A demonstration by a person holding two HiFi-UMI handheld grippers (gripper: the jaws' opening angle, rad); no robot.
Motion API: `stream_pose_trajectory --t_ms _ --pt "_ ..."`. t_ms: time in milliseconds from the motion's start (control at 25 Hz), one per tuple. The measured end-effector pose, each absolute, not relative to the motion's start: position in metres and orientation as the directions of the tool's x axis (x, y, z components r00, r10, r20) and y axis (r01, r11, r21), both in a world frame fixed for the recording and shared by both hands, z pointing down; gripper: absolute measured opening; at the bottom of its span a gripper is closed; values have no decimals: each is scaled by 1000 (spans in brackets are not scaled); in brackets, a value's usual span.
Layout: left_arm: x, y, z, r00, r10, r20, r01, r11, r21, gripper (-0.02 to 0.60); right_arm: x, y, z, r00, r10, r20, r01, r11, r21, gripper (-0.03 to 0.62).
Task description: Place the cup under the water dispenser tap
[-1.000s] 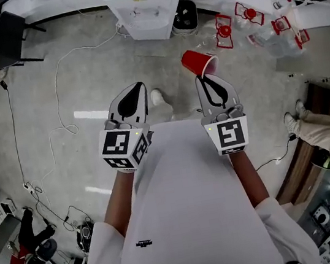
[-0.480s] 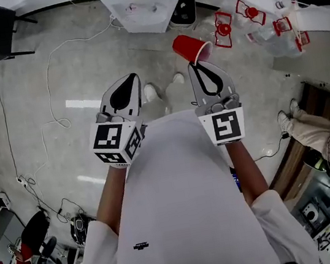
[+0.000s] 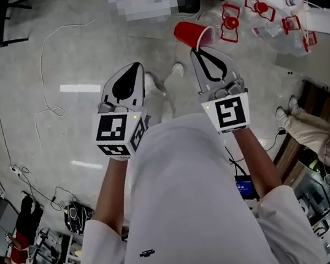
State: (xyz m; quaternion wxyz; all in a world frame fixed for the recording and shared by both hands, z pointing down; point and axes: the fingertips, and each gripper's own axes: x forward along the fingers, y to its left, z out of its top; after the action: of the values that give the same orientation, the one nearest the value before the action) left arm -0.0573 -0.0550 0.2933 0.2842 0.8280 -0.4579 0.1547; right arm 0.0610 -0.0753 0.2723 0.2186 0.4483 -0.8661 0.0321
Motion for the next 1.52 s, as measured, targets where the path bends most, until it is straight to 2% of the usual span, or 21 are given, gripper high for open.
stream_pose_trajectory --t_ms 240,760,1000,1280,1520 --pt "-65 -65 328 521 -662 539 -854 -406 326 -2 54 -86 311 -511 -713 479 -738 650 181 26" --pt "-69 -83 405 523 -623 582 -851 -428 306 -2 36 -131 414 -517 -659 546 -641 721 264 26" --pt "-68 -93 446 524 -597 608 -848 -427 312 -2 30 -148 473 -491 -642 589 -599 739 308 26" --pt "-65 -105 487 527 -569 631 -843 -445 303 -2 27 -167 542 -454 -605 654 -473 786 399 27" --pt "-67 -115 514 526 -562 638 -842 -450 298 -2 28 -187 585 -400 -597 695 -438 791 427 27"
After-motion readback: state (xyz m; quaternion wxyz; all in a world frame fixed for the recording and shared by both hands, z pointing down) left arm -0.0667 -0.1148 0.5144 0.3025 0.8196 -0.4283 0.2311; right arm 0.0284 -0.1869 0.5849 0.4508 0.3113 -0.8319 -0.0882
